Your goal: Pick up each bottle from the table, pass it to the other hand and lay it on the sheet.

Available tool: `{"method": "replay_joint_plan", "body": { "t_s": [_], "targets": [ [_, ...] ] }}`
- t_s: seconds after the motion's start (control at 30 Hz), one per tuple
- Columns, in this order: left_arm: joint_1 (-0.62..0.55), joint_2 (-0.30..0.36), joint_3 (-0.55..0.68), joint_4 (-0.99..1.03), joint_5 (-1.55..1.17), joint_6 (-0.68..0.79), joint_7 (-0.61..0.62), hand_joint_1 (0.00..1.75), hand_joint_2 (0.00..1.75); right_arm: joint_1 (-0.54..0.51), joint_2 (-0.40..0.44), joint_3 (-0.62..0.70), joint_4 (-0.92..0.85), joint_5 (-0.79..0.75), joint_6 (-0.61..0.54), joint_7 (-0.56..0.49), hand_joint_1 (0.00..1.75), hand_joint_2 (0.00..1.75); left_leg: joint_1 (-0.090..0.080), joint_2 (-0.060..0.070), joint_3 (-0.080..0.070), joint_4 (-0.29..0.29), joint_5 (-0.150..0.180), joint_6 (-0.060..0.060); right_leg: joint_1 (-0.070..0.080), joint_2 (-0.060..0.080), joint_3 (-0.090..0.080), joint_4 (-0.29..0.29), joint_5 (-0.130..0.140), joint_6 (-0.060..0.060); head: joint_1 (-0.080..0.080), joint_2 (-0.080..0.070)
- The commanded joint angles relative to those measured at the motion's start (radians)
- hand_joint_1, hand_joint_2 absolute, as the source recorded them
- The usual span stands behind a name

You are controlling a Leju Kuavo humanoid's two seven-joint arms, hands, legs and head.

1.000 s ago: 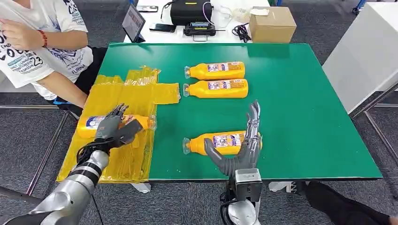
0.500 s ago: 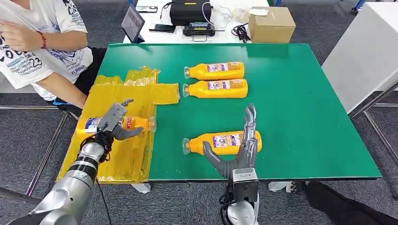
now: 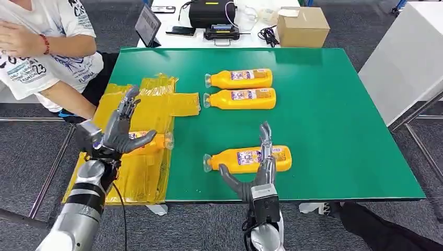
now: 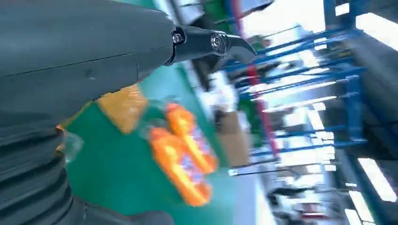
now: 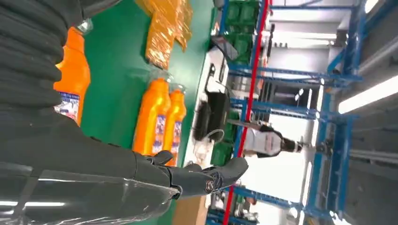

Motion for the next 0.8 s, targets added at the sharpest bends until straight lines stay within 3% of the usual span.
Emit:
{"method": "replay_joint_plan", "body": {
  "t_s": [0.03, 0.17, 0.3, 0.33, 0.4, 0.57, 0.8],
  "targets": [
    [0.039, -0.017, -0.013, -0.119, 0.038, 0.119, 0.025, 0.00, 1.75, -0.050, -0.024, 0.005, 0.101, 0.050, 0.015, 0.036, 0.00, 1.75, 0.000, 0.001, 0.003, -0.001, -0.001, -0.001, 0.000, 0.001, 0.003, -0.001, 0.000, -0.001, 0.000, 0.000],
    [0.042, -0.021, -0.011, -0.112, 0.034, 0.163, 0.032, 0.00, 1.75, -0.054, -0.034, 0.006, 0.103, 0.092, 0.016, 0.067, 0.00, 1.75, 0.001, 0.001, 0.006, 0.000, -0.002, -0.001, 0.001, 0.000, 0.006, -0.001, -0.002, -0.002, 0.000, 0.000],
    [0.119, -0.043, -0.017, -0.099, -0.090, 0.435, 0.066, 0.00, 1.75, -0.078, -0.127, -0.042, 0.111, 0.394, 0.007, 0.321, 0.00, 1.75, 0.000, 0.001, 0.006, -0.002, -0.002, 0.000, 0.001, 0.000, 0.006, -0.002, -0.001, -0.001, 0.000, 0.000],
    [0.139, -0.044, -0.023, -0.095, -0.091, 0.446, 0.051, 0.00, 1.75, -0.079, -0.143, -0.066, 0.104, 0.386, 0.026, 0.319, 0.00, 1.75, 0.000, 0.002, 0.006, -0.003, -0.001, 0.000, 0.000, 0.001, 0.006, -0.003, 0.000, 0.000, 0.000, 0.000],
    [0.197, -0.058, -0.010, -0.070, -0.081, 0.471, 0.035, 0.00, 1.75, -0.140, -0.242, -0.091, 0.154, 0.511, 0.125, 0.454, 0.00, 1.75, 0.000, 0.001, 0.009, -0.004, -0.001, 0.000, 0.000, 0.000, 0.010, -0.005, -0.001, 0.000, -0.001, 0.000],
    [0.210, -0.064, -0.009, -0.025, -0.074, 0.476, 0.001, 0.00, 1.75, -0.238, -0.285, -0.119, 0.264, 0.550, 0.230, 0.483, 0.00, 1.75, -0.002, 0.001, 0.005, -0.002, -0.001, 0.001, -0.001, 0.001, 0.006, -0.003, 0.000, 0.000, 0.000, 0.000],
    [0.177, -0.072, -0.023, 0.061, -0.078, 0.469, 0.000, 0.00, 1.75, -0.463, -0.352, -0.014, 0.533, 0.500, 0.449, 0.535, 0.00, 1.75, -0.002, 0.004, 0.003, 0.000, -0.001, 0.000, -0.001, 0.003, 0.003, -0.002, 0.001, 0.000, -0.001, 0.000]
  ]
}}
